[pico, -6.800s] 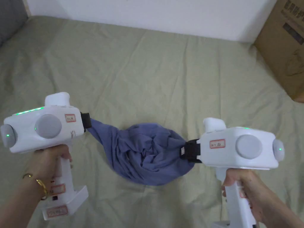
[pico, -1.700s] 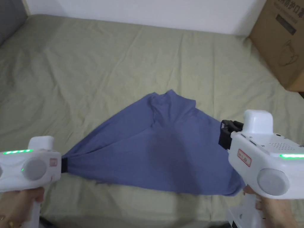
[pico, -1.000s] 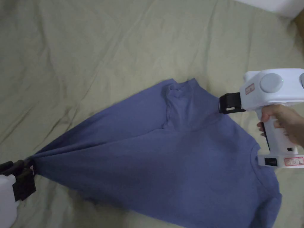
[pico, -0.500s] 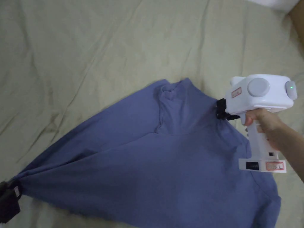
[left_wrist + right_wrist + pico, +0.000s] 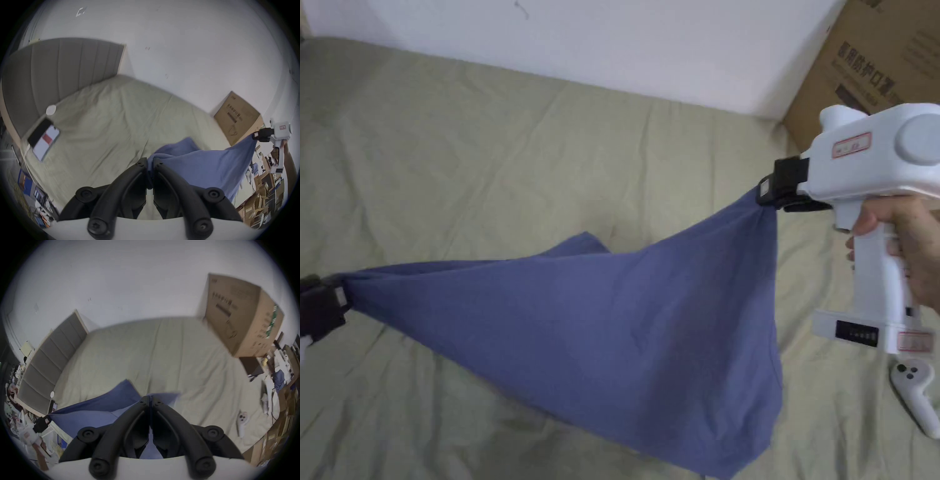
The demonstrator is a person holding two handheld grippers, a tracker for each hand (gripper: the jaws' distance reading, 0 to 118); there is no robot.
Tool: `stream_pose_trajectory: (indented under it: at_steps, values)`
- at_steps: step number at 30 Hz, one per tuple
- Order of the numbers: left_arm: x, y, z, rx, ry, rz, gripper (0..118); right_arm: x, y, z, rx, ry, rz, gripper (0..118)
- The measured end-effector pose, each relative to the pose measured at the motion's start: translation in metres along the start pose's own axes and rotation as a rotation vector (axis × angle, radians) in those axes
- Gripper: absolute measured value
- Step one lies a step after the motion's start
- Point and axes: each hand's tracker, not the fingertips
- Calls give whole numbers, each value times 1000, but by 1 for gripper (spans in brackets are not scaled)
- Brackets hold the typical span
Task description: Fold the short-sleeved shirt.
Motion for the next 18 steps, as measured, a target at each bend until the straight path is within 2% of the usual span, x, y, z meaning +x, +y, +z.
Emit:
stream_pose_trajectory:
  at_steps: [4,10,18]
  values:
    - [23,45,35,129,-31,-59,4,15,6,105,163,0,-43,1]
    - [42,123,88,297,-147,-20,4,21,11,214,308,8,-39,1]
    - [62,227,118,388,-204,-73,4,4,47,264,423,-40,13,1]
